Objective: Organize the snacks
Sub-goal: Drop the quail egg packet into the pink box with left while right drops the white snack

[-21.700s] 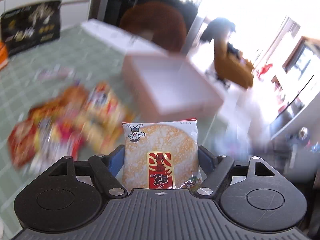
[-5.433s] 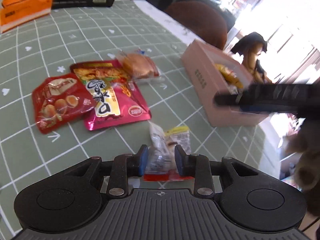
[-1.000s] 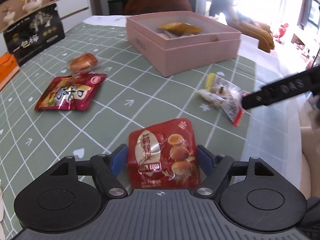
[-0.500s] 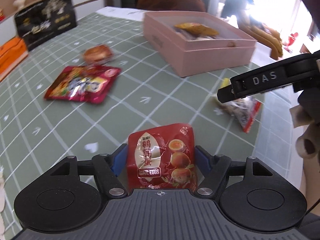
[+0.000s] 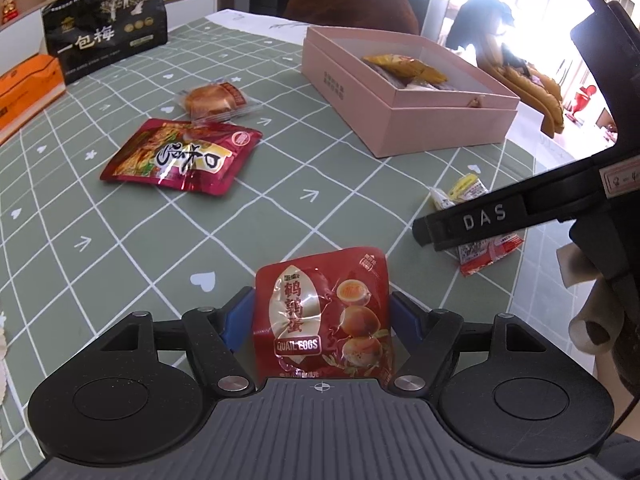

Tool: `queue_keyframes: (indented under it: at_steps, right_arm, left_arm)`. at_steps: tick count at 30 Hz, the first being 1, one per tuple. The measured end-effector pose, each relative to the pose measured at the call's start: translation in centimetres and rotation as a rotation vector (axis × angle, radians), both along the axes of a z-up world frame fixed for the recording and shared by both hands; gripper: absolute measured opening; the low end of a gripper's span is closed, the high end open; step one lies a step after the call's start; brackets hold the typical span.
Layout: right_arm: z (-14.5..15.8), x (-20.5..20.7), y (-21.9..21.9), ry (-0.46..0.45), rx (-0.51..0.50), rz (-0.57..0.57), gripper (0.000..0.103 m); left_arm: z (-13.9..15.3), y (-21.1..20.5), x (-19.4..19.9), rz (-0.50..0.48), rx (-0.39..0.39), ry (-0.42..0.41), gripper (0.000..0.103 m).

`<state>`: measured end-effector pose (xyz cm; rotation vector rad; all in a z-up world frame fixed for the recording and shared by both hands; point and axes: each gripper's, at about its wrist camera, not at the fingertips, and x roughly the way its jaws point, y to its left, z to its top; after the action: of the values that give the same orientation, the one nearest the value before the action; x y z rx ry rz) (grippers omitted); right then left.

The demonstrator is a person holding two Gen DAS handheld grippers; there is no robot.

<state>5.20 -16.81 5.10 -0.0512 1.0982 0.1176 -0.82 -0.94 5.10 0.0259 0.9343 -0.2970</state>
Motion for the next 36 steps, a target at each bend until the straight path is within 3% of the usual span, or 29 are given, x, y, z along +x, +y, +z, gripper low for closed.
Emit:
queue_keyframes:
  at_steps: [1,3,5,12,21,25,31,34,36]
  right_arm:
    - [0.0,0.1,-0.1,-0.006,0.004,0.001,0.082]
    - [0.3,0.1,-0.5,-0.014,0.002,0.002,0.062]
    - [0.7,-0.2,-0.8,-0.01,0.003,0.016,0.053]
    - [0.7,-2.6,-2.7,-0.006,0.021,0.01,0.052]
    - [1.5,-3.6,-4.3,-0.014,0.095,-0.026,0.052]
    - [2.6,-3.1,-4.9,-0.038,0.114,-0.021,0.051]
    - [5.9,-2.7,-7.1,-0.109,0.137,-0.015,0.051]
    - [7.9,-2.7,-8.9,-0.162,0.153,-0.026,0.051]
    - [9.0,-2.6,-10.1,-0.191,0.176,-0.038,0.051]
  left_arm:
    - [0.0,0.0,0.0,0.0,-0.002,0.0,0.078]
    - [0.0,0.0,0.0,-0.003,0.0,-0.002,0.078]
    - [-0.1,-0.2,-0.1,-0.011,0.009,-0.008,0.078]
    - [-0.4,-1.1,-0.5,-0.02,0.066,-0.03,0.078]
    - [0.1,-2.1,-0.8,-0.021,0.003,0.023,0.076]
    - [0.8,-2.7,-0.4,-0.007,-0.044,0.005,0.075]
    - [6.0,-3.9,2.2,-0.022,-0.177,-0.14,0.075]
    - [9.5,-5.2,5.6,-0.05,-0.22,-0.215,0.075]
    - [11.1,-6.7,8.5,-0.073,-0.241,-0.223,0.076]
